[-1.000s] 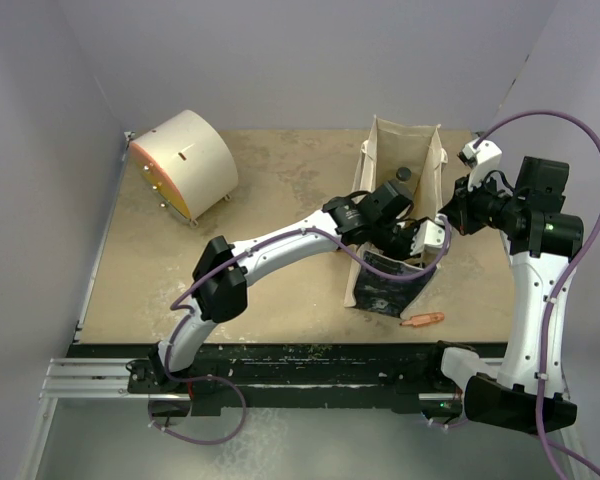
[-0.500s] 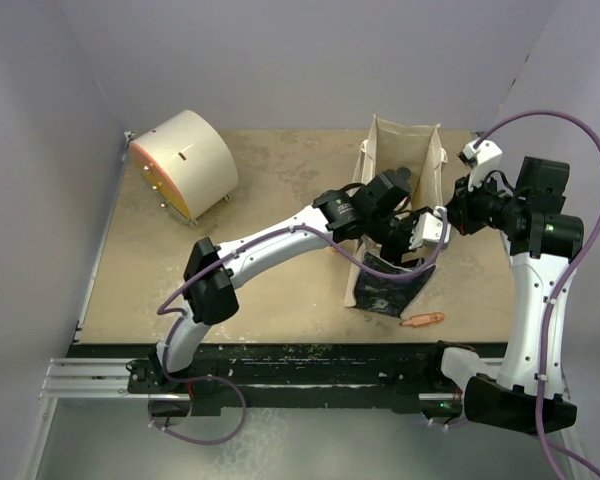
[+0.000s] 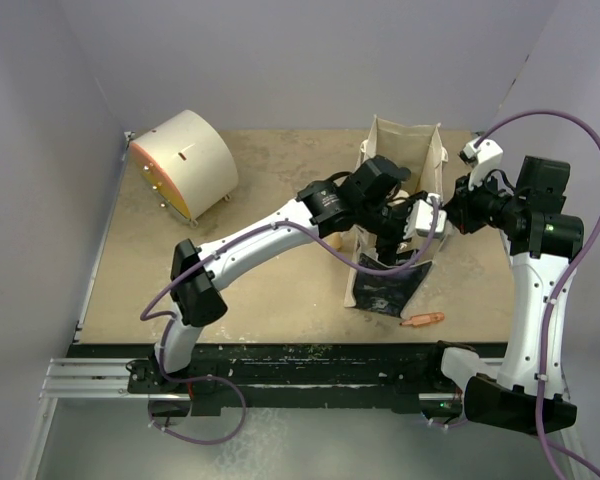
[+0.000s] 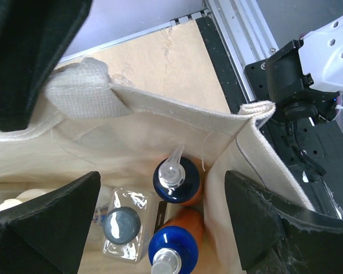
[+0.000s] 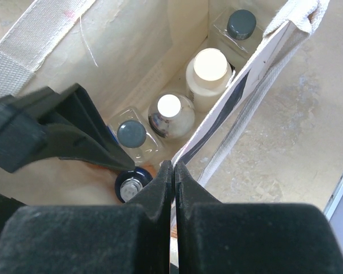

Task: Place the personal care products into the canvas bag
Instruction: Place the care product in the canvas bag, then reset both arms

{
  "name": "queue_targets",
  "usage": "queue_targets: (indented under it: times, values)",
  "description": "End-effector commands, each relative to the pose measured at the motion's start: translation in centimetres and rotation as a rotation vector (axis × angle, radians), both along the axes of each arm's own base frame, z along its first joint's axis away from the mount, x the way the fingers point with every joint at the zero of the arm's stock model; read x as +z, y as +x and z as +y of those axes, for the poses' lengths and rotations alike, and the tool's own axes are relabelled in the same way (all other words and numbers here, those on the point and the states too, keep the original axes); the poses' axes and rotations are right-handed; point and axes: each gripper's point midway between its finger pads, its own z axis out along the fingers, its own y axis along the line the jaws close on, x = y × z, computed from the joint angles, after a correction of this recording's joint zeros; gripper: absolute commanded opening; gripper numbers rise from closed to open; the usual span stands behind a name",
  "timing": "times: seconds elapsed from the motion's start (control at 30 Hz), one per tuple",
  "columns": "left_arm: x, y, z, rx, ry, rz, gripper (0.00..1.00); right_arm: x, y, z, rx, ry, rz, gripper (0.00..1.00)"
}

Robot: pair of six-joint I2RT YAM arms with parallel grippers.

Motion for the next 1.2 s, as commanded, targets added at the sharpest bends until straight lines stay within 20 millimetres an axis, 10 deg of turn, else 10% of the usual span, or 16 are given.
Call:
queue_targets:
  times: [0.0,0.63,1.17]
  values:
    - [6.5,-1.0,1.6,-0.009,-0.118,-0.038,0.93,3.3,1.1,0.0,0.018,-0.026,-0.159,0.0]
    - [14.1,3.1,6.8,0.186,-0.226,-0.153,0.94,2.9,1.2,0.1,0.024,-0.017,-0.138,0.02]
    - [18.1,12.2,19.1,0.687,-0.314,-0.218,0.97,3.8,2.0,0.0,0.038,-0.021,-0.144,0.45]
